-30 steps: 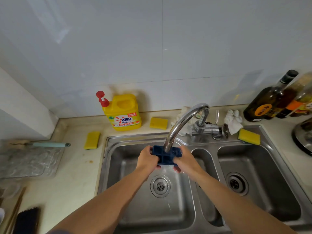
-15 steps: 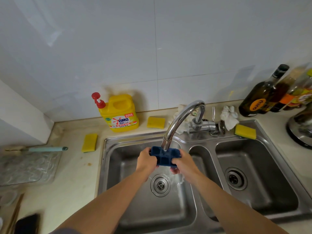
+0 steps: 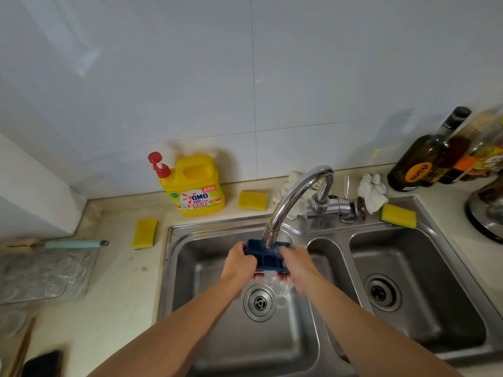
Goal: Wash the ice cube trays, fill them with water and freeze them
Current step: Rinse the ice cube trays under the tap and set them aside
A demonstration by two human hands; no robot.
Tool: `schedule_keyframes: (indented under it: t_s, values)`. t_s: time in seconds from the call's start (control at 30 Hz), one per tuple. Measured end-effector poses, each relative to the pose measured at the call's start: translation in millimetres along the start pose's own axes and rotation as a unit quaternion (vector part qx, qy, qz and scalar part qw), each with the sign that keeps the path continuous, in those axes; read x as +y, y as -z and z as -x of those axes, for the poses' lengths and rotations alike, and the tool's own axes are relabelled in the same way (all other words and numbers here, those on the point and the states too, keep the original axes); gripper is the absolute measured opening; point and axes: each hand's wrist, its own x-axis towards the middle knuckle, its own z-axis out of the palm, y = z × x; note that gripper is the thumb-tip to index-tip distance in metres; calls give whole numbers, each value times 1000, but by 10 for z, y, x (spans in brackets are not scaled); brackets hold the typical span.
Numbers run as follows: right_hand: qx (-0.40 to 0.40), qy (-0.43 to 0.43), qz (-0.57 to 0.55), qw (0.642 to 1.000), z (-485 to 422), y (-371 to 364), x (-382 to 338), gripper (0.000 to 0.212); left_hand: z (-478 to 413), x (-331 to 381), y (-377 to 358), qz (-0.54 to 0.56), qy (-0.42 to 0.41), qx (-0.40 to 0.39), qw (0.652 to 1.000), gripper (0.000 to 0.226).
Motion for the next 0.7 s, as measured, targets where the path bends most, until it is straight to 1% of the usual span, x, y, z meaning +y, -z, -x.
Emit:
schedule_keyframes:
  t_s: [0.1, 0.17, 0.3, 0.37, 0.43, 0.5, 0.57, 0.6, 0.7]
  values:
    - [-10, 18, 29, 999, 4, -11, -24, 9, -5, 20, 25, -6, 0, -7, 1000, 31]
    - [-5, 26, 36, 999, 3, -9, -29, 10, 3, 31, 36, 10, 6, -21, 1000, 30]
    - [16, 38, 20, 999, -11, 34, -72, 11, 20, 71, 71, 139, 45, -85, 986, 25]
    - [12, 45, 17, 999, -2, 42, -99, 11, 15, 86, 89, 165, 61, -101, 979, 24]
    - [5, 58, 27, 998, 22, 26, -114, 10, -14, 86, 79, 142, 74, -80, 984, 22]
    - [-8, 75, 42, 996, 57, 1, -112, 9, -53, 77, 55, 102, 85, -38, 990, 19]
    - [-24, 75, 41, 996, 85, -7, -101, 11, -75, 76, 47, 75, 90, -12, 993, 17]
    - [-33, 70, 31, 997, 97, 0, -91, 15, -81, 76, 49, 70, 92, -9, 993, 17]
    - [-77, 64, -7, 995, 141, 45, -55, 35, -89, 71, 63, 58, 91, 7, 994, 15]
